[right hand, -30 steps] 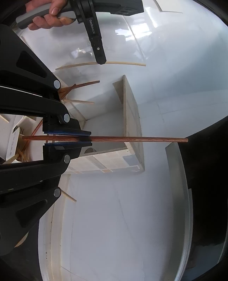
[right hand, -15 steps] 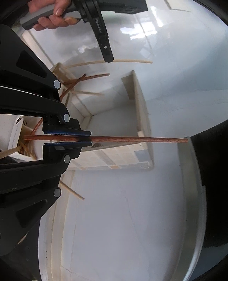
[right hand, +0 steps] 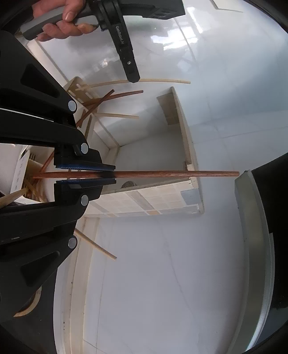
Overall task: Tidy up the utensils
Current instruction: 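Lower the dark brown chopstick into the holder with the right tool while the left lowers the light one, then open both tools to drop the chopsticks into the holder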
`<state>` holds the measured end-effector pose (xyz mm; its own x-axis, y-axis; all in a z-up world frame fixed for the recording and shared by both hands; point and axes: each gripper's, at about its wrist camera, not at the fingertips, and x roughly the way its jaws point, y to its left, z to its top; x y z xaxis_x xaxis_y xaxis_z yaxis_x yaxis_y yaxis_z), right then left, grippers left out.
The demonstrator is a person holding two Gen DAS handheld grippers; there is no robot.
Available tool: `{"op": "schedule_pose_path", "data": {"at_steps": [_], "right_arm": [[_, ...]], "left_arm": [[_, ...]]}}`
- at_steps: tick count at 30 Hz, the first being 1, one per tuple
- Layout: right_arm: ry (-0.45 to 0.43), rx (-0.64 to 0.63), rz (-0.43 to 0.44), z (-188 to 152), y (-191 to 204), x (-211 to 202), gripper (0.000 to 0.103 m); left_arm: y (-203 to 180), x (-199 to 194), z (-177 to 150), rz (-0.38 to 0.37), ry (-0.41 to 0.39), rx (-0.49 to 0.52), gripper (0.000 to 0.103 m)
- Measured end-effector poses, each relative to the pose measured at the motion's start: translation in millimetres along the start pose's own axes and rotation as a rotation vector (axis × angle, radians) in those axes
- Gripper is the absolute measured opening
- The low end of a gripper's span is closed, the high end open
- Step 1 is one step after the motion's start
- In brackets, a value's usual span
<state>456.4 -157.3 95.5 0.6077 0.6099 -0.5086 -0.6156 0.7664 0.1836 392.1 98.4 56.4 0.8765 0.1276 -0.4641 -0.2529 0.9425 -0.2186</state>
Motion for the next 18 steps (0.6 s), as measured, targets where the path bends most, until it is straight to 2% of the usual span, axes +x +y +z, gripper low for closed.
{"op": "schedule_pose_path", "data": {"at_steps": [3,5,6,7,11,18], "right_arm": [[0.003,-0.013,0.009,1.3,1.9,-1.5,0.008],[0.011,-0.017,0.013,1.8,1.1,-1.7,0.017],[0.017,-0.016,0.013,2.0,0.3,-2.6,0.03],[0.017,-0.011,0.011,2.1,-1.3,-3.8,0.037],[0.033,0.019,0.009,4.3,-4.9,-6.2,0.041],[0.053,0.01,-0.007,8.2,-1.0,-15.4,0.051]], "left_arm": [[0.3,2.5,-1.9,-0.005,0.017,0.006,0.005],[1.3,0.6,-3.8,0.001,0.016,0.012,0.007],[1.6,-1.1,-3.9,0.005,0.015,0.015,0.008],[2.4,-2.5,-3.9,0.009,0.015,0.015,0.011],[5.6,-9.5,-0.2,0.015,0.005,0.01,0.013],[9.3,-23.0,-0.2,0.028,0.005,0.019,0.023]]}}
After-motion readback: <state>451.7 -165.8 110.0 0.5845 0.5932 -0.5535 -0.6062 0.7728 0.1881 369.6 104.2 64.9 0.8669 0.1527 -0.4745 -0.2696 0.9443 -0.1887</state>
